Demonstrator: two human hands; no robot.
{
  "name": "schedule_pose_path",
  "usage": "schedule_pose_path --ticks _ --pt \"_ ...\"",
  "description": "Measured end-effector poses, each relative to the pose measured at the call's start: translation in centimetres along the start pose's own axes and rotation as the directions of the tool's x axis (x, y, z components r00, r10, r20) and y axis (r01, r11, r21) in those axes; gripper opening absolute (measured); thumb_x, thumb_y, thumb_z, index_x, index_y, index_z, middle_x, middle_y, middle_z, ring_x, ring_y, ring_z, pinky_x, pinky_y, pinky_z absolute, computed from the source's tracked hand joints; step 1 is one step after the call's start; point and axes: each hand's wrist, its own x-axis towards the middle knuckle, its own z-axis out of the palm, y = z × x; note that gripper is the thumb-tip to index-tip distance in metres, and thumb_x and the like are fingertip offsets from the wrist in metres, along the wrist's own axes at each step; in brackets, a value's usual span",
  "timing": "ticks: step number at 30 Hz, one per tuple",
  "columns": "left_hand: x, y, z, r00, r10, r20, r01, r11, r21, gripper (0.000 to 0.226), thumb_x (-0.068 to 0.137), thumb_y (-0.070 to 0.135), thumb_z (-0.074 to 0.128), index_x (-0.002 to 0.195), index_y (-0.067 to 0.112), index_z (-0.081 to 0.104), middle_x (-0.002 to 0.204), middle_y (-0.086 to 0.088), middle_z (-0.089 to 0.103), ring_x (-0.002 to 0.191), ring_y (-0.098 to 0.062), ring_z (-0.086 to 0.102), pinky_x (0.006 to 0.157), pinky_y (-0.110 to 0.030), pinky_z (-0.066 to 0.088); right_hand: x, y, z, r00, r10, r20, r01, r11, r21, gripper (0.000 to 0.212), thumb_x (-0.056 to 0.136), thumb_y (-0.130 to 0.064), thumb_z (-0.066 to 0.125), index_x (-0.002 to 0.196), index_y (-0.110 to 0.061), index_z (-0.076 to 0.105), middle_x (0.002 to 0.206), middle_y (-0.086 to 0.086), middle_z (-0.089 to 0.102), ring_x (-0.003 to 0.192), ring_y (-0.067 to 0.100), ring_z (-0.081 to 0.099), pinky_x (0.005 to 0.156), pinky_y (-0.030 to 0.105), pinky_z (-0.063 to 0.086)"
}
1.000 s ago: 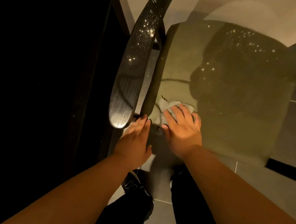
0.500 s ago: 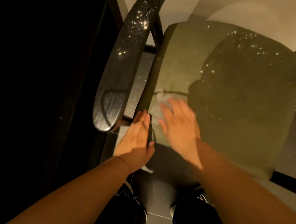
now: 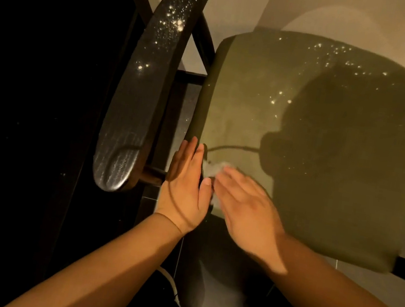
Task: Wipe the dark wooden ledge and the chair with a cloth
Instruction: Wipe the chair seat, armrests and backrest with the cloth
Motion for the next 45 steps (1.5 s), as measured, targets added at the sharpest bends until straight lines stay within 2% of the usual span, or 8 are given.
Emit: schedule_pose_path --ticks 3,6,9,16,25,32,39,45 --pt "0.5 0.3 -0.3 0.998 0.058 -0.032 -0.059 0.998 -0.01 0.064 0.106 0.035 0.03 0.16 0.0 0.034 0.171 -0.015 0.027 0.162 -0.026 0.015 0.129 -0.049 0.022 -2.2 1.0 -0.9 0.992 -0.114 0.058 0.115 0.993 -0.007 0.055 0.093 -0.009 0.065 0.147 -0.014 0.056 0.154 0.003 0.052 0.151 0.023 0.037 0.122 0.044 0.035" --pt "2.0 0.4 0.2 0.997 0.079 -0.013 -0.078 0.993 0.084 0.065 0.104 0.034 0.032 0.162 0.006 0.034 0.173 -0.01 0.023 0.162 -0.023 0.011 0.129 -0.05 0.02 2.0 4.6 -1.8 0.994 0.096 0.044 -0.093 0.994 -0.063 0.06 0.096 -0.017 0.065 0.152 -0.028 0.049 0.158 -0.004 0.048 0.149 0.021 0.04 0.123 0.044 0.033" --pt "3.2 0.6 0.7 0.997 0.032 0.066 -0.05 0.955 0.291 0.075 0.099 0.045 0.028 0.168 0.016 0.017 0.177 -0.005 0.004 0.163 -0.021 -0.004 0.131 -0.048 0.007 5.5 7.8 -2.4 0.985 0.168 0.041 -0.16 0.975 -0.156 0.065 0.093 -0.012 0.047 0.156 -0.005 0.037 0.162 0.011 0.04 0.155 0.031 0.027 0.125 0.045 0.03" --pt "3.3 0.3 0.8 0.997 0.031 0.072 -0.05 0.955 0.291 0.092 0.088 0.055 0.046 0.168 0.024 0.013 0.177 0.001 -0.002 0.162 -0.019 -0.006 0.132 -0.042 0.002 0.2 2.1 -1.6 0.999 0.005 -0.036 -0.004 0.999 0.04 0.04 0.101 -0.024 0.051 0.132 -0.006 0.067 0.136 0.01 0.064 0.13 0.027 0.057 0.117 0.033 0.039" --pt "3.2 0.7 0.8 0.997 0.064 0.053 -0.08 0.921 0.381 0.089 0.088 0.059 0.03 0.167 0.019 0.018 0.176 -0.009 0.004 0.162 -0.028 0.002 0.131 -0.045 0.002 0.6 7.9 -3.5 0.985 0.153 -0.075 -0.17 0.928 -0.332 0.051 0.088 -0.015 0.05 0.132 0.003 0.065 0.137 0.019 0.063 0.124 0.039 0.057 0.113 0.043 0.04" --pt "3.9 0.4 0.6 0.972 0.188 0.142 -0.224 0.921 0.318 0.087 0.09 0.065 0.041 0.166 0.028 0.022 0.177 -0.003 0.003 0.163 -0.022 -0.005 0.13 -0.054 0.005 -1.9 0.4 -1.2 0.978 0.16 -0.135 -0.141 0.98 0.141 0.036 0.096 -0.015 0.056 0.13 -0.01 0.067 0.131 0.004 0.062 0.122 0.019 0.056 0.105 0.033 0.041" --pt "3.8 0.5 1.1 0.979 0.203 0.018 -0.201 0.945 0.26 0.077 0.085 0.055 0.046 0.158 0.029 0.044 0.173 0.0 0.024 0.162 -0.02 0.011 0.131 -0.047 0.007 -1.3 7.8 -2.9 0.976 0.189 -0.104 -0.213 0.922 -0.323 0.037 0.092 -0.012 0.054 0.121 0.0 0.072 0.13 0.016 0.068 0.118 0.037 0.06 0.099 0.043 0.047" --pt "3.8 0.4 1.1 0.977 0.211 0.027 -0.21 0.938 0.274 0.077 0.085 0.053 0.046 0.158 0.027 0.043 0.173 -0.003 0.025 0.161 -0.024 0.013 0.13 -0.051 0.009 -2.5 1.9 -1.8 0.956 0.235 -0.175 -0.238 0.971 0.003 0.043 0.094 -0.034 0.047 0.12 -0.013 0.073 0.124 0.007 0.061 0.102 0.025 0.055 0.093 0.032 0.05"
